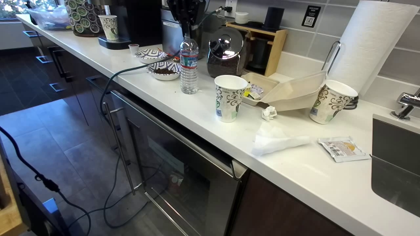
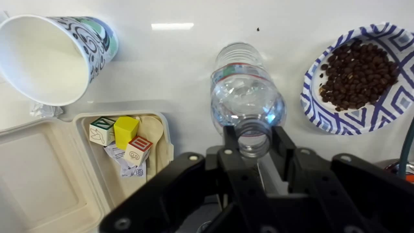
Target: Move the clear bottle closer to the coffee machine
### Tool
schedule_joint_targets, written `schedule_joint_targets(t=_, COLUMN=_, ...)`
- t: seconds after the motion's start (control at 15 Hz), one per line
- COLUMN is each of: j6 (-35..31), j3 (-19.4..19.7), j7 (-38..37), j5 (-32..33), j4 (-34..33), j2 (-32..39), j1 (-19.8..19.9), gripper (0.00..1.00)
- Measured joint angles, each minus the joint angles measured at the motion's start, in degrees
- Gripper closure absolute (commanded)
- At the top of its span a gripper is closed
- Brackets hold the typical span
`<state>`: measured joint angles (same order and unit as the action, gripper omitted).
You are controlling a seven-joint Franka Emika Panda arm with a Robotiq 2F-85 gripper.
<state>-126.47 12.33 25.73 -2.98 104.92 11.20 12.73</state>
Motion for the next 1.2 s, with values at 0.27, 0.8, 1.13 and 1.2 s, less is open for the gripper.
schedule_joint_targets(t=0.27, j6=1.42, j3=-0.46, j7=0.01, j5=1.02, j4=-0.09, j2=-0.94, j1=-0.03, gripper=0.92)
schedule_joint_targets(t=0.8, j6=2.19, j3=-4.27, j7=2.91, j5=4.52, j4=4.24, j2=-8.72, j1=-2.23, gripper=0.92)
schedule_joint_targets(t=1.13, j6=3.16, j3=-7.32, j7=9.71, j5=3.89, j4=9.58, j2=-14.81, j1=-6.14, gripper=0.92)
schedule_joint_targets(t=1.2, j6=4.02, j3=-7.89, j7=10.92, j5=3.88, j4=10.09, j2=-15.77, j1=-7.16, gripper=0.92)
